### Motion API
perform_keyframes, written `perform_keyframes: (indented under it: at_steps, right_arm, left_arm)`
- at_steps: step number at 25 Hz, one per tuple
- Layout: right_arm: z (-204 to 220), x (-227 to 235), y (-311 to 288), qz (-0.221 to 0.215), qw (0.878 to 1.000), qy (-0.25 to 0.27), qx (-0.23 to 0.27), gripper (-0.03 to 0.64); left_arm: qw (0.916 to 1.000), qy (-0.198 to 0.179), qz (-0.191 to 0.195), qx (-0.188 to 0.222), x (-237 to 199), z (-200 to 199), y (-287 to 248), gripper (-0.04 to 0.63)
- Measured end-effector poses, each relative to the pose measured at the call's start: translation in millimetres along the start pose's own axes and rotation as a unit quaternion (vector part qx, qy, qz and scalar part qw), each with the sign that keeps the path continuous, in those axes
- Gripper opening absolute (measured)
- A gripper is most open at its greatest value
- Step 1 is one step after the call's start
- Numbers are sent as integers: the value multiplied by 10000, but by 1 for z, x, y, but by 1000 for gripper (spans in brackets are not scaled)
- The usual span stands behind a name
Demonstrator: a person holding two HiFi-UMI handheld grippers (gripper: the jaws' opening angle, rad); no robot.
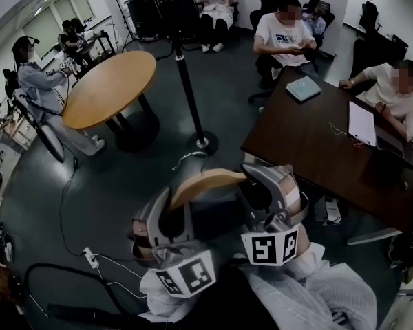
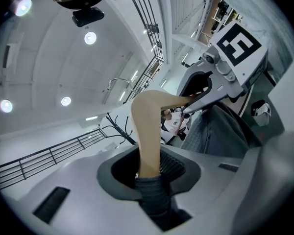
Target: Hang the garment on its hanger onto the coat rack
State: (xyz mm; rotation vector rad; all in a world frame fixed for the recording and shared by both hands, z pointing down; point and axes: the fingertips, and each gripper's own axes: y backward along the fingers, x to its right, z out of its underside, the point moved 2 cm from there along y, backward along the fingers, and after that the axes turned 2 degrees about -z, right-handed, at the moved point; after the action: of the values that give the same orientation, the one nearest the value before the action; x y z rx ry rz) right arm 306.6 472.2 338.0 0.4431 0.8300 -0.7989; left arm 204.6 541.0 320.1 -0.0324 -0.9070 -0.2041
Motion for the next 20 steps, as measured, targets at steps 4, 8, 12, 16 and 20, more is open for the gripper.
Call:
perform_keyframes:
  at_steps: [4, 8, 12, 16, 20]
  right_arm:
    - [5, -9, -22, -127, 9998, -18, -135, 100]
    - [10, -16, -62, -159, 9996, -13, -249, 100]
    - [20, -17, -109, -22, 9995, 98, -315, 97]
    - [15, -17, -163, 143, 9988, 162, -444, 97]
    - [8, -17, -215, 383, 9970, 223, -637, 95]
  left_arm:
    - [9997, 144, 152, -88, 0, 20, -17, 100]
    - [9995, 193, 234, -66, -11, 47, -48, 100]
    - [9990, 175, 388, 123, -21, 72, -95, 100]
    - [9982, 176, 495, 305, -48, 101, -139, 100]
    - [9967, 169, 609, 508, -75, 129, -181, 100]
